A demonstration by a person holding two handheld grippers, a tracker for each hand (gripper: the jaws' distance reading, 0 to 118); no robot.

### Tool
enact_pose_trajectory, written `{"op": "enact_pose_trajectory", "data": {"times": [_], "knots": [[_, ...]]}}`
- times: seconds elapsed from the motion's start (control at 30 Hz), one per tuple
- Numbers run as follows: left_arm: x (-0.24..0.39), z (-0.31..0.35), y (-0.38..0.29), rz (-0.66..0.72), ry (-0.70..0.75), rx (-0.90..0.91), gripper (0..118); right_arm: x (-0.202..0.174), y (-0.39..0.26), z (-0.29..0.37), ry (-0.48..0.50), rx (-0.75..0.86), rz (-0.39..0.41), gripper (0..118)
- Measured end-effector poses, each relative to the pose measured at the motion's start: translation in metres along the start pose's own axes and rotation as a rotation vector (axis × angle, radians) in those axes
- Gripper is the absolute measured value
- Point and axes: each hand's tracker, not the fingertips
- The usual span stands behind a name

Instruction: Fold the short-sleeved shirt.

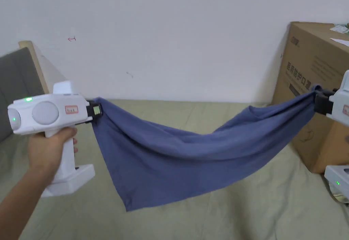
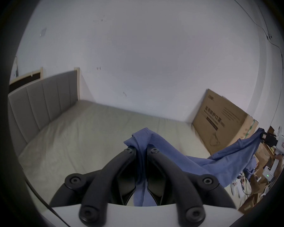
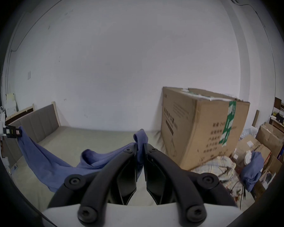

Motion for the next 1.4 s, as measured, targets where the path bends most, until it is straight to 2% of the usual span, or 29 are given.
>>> {"op": "enact_pose_trajectory", "data": {"times": [0.2, 0.33, 0.5, 0.63, 0.87, 1.0, 1.13, 1.23, 1.33, 1.4], "knots": [[0.003, -0.016, 0.072, -0.001, 0.007, 0.040, 9, -0.002, 0.049, -0.043, -0.010, 0.066, 0.018, 5], [-0.002, -0.048, 0.108, -0.057, 0.052, 0.069, 9, -0.002, 0.066, -0.077, -0.013, 0.086, 0.020, 5], [0.002, -0.077, 0.117, -0.085, 0.071, 0.096, 9, -0.003, 0.064, -0.117, -0.010, 0.075, 0.019, 5], [-0.009, -0.116, 0.103, -0.098, 0.082, 0.066, 9, -0.007, 0.037, -0.149, -0.022, 0.043, 0.037, 5], [-0.031, -0.166, 0.014, -0.093, 0.104, -0.062, 9, -0.015, -0.060, -0.188, -0.010, -0.132, 0.010, 5], [-0.048, -0.175, -0.058, -0.065, 0.091, -0.168, 9, -0.022, -0.129, -0.180, 0.002, -0.233, -0.035, 5], [-0.064, -0.158, -0.141, -0.021, 0.102, -0.295, 9, -0.026, -0.203, -0.151, -0.013, -0.355, -0.052, 5], [-0.078, -0.137, -0.193, 0.031, 0.127, -0.389, 9, -0.023, -0.249, -0.120, -0.017, -0.425, -0.109, 5], [-0.093, -0.111, -0.229, 0.055, 0.161, -0.448, 9, -0.019, -0.282, -0.087, -0.031, -0.473, -0.120, 5], [-0.098, -0.094, -0.247, 0.089, 0.152, -0.457, 9, -0.016, -0.297, -0.066, -0.035, -0.491, -0.163, 5]]}}
